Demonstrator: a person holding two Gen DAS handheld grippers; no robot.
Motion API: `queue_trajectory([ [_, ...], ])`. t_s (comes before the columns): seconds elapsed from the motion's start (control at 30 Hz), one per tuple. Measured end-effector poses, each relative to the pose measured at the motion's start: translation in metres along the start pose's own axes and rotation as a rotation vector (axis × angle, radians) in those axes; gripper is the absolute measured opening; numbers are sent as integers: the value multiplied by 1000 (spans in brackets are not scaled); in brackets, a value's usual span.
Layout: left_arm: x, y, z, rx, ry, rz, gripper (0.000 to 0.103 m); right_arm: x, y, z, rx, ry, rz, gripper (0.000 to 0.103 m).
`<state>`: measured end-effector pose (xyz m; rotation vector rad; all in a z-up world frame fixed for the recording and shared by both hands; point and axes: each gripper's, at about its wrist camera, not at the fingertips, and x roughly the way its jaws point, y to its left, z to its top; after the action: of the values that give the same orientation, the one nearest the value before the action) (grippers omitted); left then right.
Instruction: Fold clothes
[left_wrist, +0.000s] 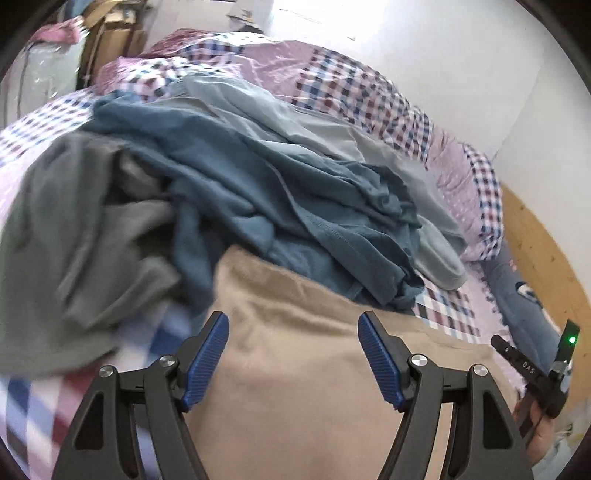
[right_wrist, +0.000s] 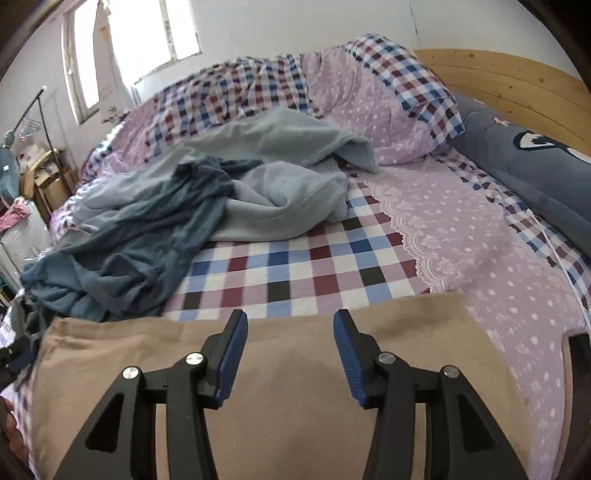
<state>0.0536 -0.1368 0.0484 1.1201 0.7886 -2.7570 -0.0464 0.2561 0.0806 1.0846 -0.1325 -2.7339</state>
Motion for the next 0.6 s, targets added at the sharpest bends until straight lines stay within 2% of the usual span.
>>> queue_trajectory([
  [0.13, -38, 15, -30, -44, 15, -8, 76, -37, 14, -23, -32, -23, 43, 55],
  [0.27, -75, 38, -65, -112, 45, -14, 76, -70, 25, -52, -43, -33, 84, 63],
  [0.43, -105, 75, -117, -308, 99, -46, 76, -103, 47, -81, -70, -40, 137, 64],
  [0.57, -125, 98, -150, -446, 93, -48, 76, -125, 71, -105, -119, -47, 172, 66],
  [0.6, -127, 104, -159, -491, 103, -72, 76, -129, 80, -111, -145, -49, 182, 66],
])
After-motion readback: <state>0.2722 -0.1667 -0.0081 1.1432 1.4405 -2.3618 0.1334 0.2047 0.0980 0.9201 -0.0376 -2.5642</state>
